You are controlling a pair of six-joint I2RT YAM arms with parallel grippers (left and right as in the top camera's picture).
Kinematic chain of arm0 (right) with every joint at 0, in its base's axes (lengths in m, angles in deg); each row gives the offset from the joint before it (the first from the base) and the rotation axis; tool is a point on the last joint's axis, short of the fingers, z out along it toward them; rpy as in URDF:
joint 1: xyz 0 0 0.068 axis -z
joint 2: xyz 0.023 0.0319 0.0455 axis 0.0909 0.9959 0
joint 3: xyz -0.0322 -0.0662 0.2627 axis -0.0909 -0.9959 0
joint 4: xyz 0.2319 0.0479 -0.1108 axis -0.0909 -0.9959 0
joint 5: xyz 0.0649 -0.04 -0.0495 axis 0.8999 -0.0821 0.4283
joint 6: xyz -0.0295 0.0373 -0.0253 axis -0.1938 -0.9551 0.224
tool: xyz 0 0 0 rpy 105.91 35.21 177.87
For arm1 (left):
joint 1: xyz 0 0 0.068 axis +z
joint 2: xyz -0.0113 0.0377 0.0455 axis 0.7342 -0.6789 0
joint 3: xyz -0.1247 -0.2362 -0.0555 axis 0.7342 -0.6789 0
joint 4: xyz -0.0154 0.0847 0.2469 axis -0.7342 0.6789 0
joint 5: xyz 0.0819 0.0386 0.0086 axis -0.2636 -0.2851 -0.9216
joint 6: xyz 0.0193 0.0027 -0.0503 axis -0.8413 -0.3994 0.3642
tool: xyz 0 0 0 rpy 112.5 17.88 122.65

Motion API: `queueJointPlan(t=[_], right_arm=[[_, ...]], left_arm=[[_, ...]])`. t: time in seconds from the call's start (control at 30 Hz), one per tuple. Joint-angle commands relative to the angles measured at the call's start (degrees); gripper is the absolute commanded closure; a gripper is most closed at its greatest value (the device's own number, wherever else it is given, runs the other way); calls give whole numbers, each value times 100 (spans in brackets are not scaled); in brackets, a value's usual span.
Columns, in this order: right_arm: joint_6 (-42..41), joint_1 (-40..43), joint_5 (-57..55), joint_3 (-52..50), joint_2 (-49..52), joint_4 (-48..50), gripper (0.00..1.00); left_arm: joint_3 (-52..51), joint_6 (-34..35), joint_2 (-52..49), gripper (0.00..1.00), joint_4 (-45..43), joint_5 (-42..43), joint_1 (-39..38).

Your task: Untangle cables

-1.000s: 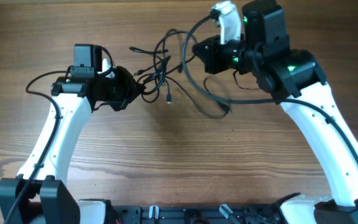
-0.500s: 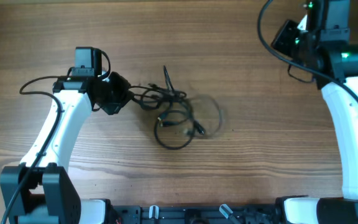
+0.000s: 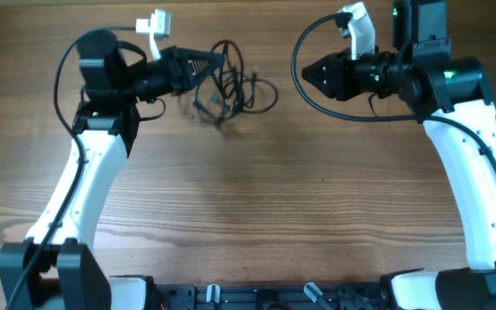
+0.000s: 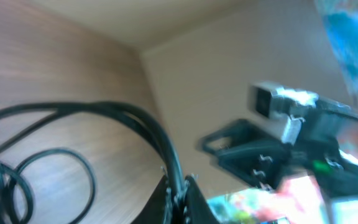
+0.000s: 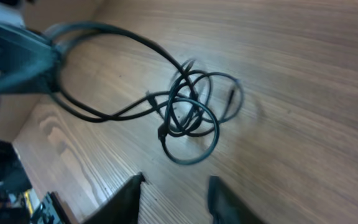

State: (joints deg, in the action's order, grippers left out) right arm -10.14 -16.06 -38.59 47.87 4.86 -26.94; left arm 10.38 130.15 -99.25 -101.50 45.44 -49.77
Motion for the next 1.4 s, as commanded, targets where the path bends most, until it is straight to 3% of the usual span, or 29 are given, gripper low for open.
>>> queueJointPlan(t=[0.0, 0.07, 0.13, 0.37, 0.53, 0.67, 0.77, 0.93, 1.03, 1.1, 1.2, 1.27, 1.37], right_arm=[[138, -203, 203, 72, 59, 81, 52], [129, -442, 22, 72, 59, 225, 43], [122, -640, -234, 72, 87, 264, 39], [-334, -1320, -229, 72, 935, 153, 40], [-1515, -1696, -693, 72, 1576, 186, 53], [-1875, -1851, -1165, 72, 2013, 262, 86], [-1871, -1851, -1298, 72, 2107, 378, 93], [-2573, -1558, -3578, 72, 2107, 125, 96], [-2562, -914, -3547, 74, 2105, 118, 96], [-2389, -470, -3123, 74, 2081, 151, 96], [-1952, 184, -2398, 74, 1853, 173, 96], [-1982, 590, -2378, 74, 1572, 162, 96], [-2472, 1172, -2358, 74, 1073, 184, 96]], left_arm=[[98, 1860, 354, 95, -1014, 973, 0], [98, 2841, 365, 96, -1213, 946, 2], [98, 3340, 365, 96, -1213, 940, 2], [98, 3198, 365, 96, -1211, 927, 103], [98, 2048, 365, 96, -673, 848, 271], [98, 1676, 365, 96, -81, 667, 280], [98, 1674, 365, 96, -81, 664, 280], [98, 1652, 365, 96, 223, 667, 498], [98, 767, 365, 96, 1108, 522, 802], [98, 87, 365, 96, 2433, -326, 964], [98, -402, 365, 96, 4356, -3182, 1043], [98, -400, 365, 96, 5204, -4916, 1038], [98, -398, 365, 96, 5751, -6400, 1038]])
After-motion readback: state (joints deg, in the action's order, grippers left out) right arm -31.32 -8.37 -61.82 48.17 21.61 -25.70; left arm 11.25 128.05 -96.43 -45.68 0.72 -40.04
